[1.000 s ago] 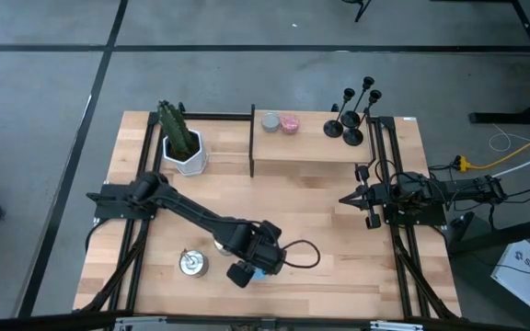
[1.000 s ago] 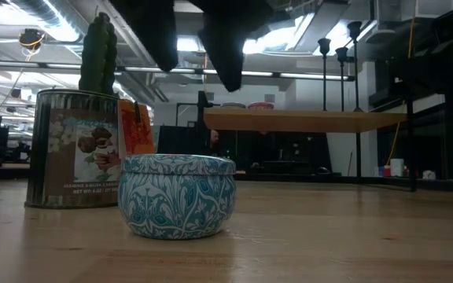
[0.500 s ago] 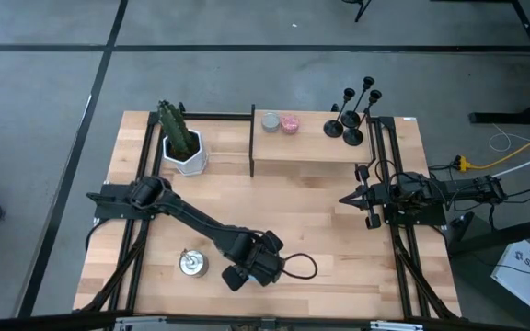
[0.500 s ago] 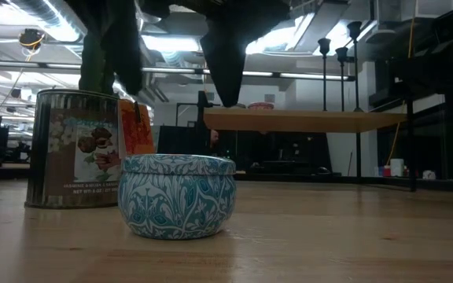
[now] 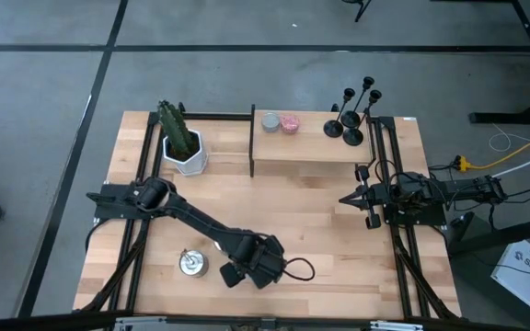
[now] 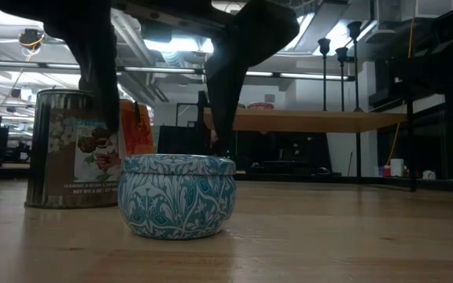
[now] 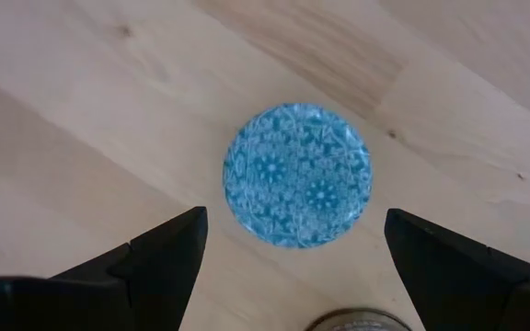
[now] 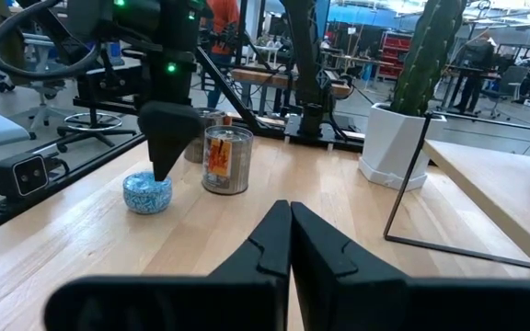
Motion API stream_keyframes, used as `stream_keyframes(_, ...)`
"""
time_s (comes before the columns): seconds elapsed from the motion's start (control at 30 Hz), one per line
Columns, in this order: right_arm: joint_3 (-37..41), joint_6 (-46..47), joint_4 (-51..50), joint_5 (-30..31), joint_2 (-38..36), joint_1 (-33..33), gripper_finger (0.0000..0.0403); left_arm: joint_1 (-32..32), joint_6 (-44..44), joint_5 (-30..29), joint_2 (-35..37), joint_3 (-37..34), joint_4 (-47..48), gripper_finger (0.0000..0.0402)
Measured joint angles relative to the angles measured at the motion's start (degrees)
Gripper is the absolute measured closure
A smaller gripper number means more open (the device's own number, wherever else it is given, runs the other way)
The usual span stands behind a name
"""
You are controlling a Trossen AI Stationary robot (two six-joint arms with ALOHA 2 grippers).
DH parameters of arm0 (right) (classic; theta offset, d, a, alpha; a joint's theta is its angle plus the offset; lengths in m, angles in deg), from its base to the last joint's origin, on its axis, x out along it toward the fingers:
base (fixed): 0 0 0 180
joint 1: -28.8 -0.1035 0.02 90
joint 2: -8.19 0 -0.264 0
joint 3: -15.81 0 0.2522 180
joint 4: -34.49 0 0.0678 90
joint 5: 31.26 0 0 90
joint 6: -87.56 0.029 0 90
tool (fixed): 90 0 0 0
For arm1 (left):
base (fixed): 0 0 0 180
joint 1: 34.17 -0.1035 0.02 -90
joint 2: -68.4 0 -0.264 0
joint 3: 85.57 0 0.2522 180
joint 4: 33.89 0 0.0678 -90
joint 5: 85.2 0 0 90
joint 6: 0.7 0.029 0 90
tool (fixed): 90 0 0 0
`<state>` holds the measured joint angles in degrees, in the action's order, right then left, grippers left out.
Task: Pick & Place candle stick holders
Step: Put the blue scented candle on the shelf
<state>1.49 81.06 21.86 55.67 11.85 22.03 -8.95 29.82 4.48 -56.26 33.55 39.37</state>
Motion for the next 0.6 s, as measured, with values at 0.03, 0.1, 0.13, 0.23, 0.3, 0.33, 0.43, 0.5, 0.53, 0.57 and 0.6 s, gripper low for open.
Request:
stream_keyframes(0.03, 0.0, 0.0, 0.0, 0.0, 0.0, 0.0, 0.0392, 0.0, 0.6, 0.0, -0.1, 0.0, -0.5, 0.0073)
stream_keyframes(0.1, 0.0, 0.0, 0.0, 0.0, 0.0, 0.0, 0.0392, 0.0, 1.0, 0.1, -0.4, 0.0, -0.5, 0.0073)
stream_keyframes(0.13, 0.0, 0.0, 0.0, 0.0, 0.0, 0.0, 0.0392, 0.0, 1.0, 0.1, -0.5, 0.0, -0.5, 0.0073)
stream_keyframes(0.23, 0.0, 0.0, 0.0, 0.0, 0.0, 0.0, 0.0392, -0.1, 1.3, 0.1, -1.1, 0.0, -1.1, 0.0073)
stream_keyframes(0.3, 0.0, 0.0, 0.0, 0.0, 0.0, 0.0, 0.0392, -0.1, 1.5, 0.5, -1.2, 0.0, -1.4, 0.0073)
stream_keyframes(0.33, 0.0, 0.0, 0.0, 0.0, 0.0, 0.0, 0.0392, -0.1, 1.9, 0.9, -1.3, 0.0, -1.8, 0.0073)
stream_keyframes(0.43, 0.0, 0.0, 0.0, 0.0, 0.0, 0.0, 0.0392, -0.2, 2.9, 1.5, -1.6, 0.0, -1.6, 0.0073)
stream_keyframes(0.5, 0.0, 0.0, 0.0, 0.0, 0.0, 0.0, 0.0392, -0.2, 3.7, 1.6, -1.6, -0.1, -1.8, 0.0073)
stream_keyframes(0.53, 0.0, 0.0, 0.0, 0.0, 0.0, 0.0, 0.0392, -0.2, 3.7, 1.6, -1.5, -0.6, -2.8, 0.0073)
stream_keyframes(0.57, 0.0, 0.0, 0.0, 0.0, 0.0, 0.0, 0.0392, -0.2, 3.7, 2.0, -1.5, -1.4, -3.7, 0.0073)
stream_keyframes(0.6, 0.0, 0.0, 0.0, 0.0, 0.0, 0.0, 0.0392, -0.2, 3.5, 2.5, -1.5, -2.2, -4.4, 0.0073)
